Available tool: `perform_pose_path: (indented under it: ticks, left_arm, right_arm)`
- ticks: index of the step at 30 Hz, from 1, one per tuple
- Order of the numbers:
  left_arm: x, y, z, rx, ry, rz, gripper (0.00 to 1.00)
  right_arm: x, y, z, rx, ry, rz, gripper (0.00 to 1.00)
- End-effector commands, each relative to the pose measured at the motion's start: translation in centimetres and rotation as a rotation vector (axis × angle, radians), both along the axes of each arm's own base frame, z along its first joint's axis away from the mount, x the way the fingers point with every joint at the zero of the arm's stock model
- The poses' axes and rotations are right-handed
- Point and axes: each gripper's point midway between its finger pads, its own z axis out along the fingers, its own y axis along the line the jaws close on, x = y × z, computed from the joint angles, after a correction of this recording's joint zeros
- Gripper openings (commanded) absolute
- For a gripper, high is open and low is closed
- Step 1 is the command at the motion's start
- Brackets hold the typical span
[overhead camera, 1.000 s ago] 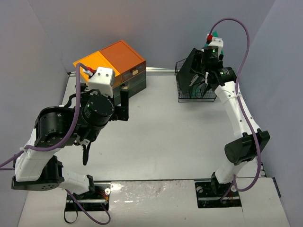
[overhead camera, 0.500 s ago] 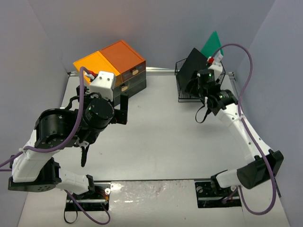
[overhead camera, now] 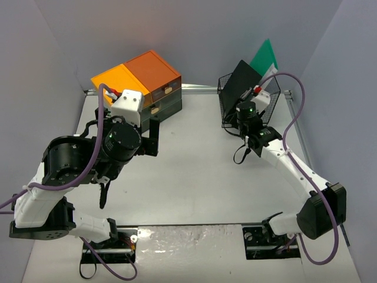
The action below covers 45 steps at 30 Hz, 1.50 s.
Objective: Organize the desk
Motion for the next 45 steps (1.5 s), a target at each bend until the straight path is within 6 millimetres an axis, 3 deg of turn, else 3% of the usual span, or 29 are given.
perform_pose_path:
  ticks: [1,18,31,38,45]
  left_arm:
    - [-0.2,1.9,1.2,-0.014,-0.019,0.017,0.97]
    - [-0.2,2.8,1.3,-0.018,-0.035,0.037,0.97]
    - [-0.3,2.7,1.5,-0.008,-0.037,0.020,0.97]
    - [-0.3,3.0,1.6,-0.014,-0.041,0.023,0.97]
    - [-0.3,2.9,1.6,-0.018,-0.043,0.022,0.97]
  right_arm:
    - [3.2,0.8,1.8,0.066,-0.133,-0.060,0.58]
    - [7.1,1.9,-0.1,0.063,-0.117,-0.102,0.54]
    - [5.9,1.1,-2.9,0.087,-0.087,-0.152,0.52]
    - [5.3,0.0,-0.6,0.102,-0.109,-0.189,0.51]
    - [5.9,0.3,-1.8,0.093,-0.048,-0.174,0.50]
